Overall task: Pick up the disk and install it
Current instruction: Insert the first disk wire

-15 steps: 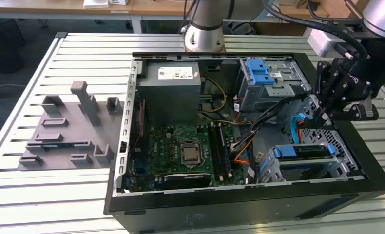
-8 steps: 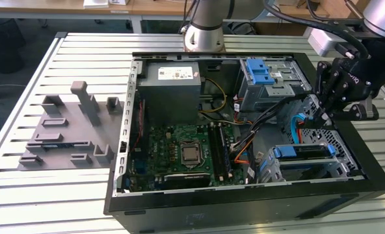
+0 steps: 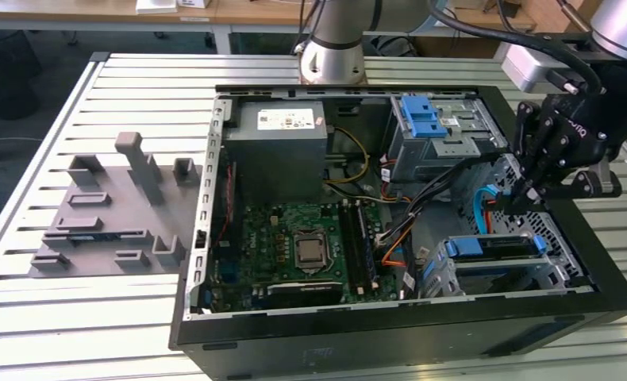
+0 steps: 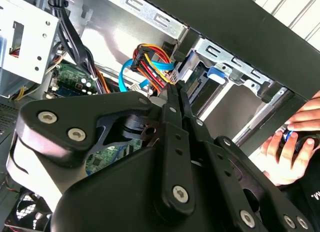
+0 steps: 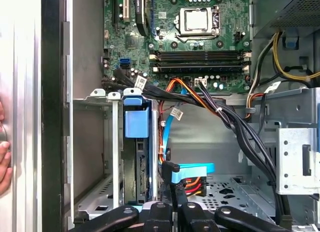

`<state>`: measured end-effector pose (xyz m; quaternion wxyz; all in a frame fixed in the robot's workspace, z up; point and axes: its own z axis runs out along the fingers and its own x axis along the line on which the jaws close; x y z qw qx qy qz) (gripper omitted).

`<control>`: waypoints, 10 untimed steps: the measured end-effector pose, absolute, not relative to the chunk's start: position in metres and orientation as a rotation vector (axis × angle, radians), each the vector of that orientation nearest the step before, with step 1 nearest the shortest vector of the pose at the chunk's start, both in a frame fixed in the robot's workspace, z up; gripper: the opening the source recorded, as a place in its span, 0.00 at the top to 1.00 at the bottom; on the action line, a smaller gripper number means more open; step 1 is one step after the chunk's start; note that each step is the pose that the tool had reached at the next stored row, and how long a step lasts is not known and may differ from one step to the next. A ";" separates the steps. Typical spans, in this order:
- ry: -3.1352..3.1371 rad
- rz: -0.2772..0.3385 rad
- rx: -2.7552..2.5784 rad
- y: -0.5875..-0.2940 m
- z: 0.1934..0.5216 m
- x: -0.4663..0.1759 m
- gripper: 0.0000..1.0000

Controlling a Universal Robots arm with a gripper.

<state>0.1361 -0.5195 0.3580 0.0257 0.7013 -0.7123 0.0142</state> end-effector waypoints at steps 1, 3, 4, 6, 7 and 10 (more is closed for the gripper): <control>-2.201 0.045 2.167 -0.520 0.358 0.136 0.83; -2.201 0.046 2.167 -0.520 0.358 0.136 0.82; -2.201 0.046 2.167 -0.519 0.358 0.136 0.82; -2.200 0.049 2.166 -0.519 0.358 0.136 0.76; -2.199 0.050 2.165 -0.519 0.358 0.136 0.76; -2.197 0.055 2.163 -0.519 0.360 0.136 0.76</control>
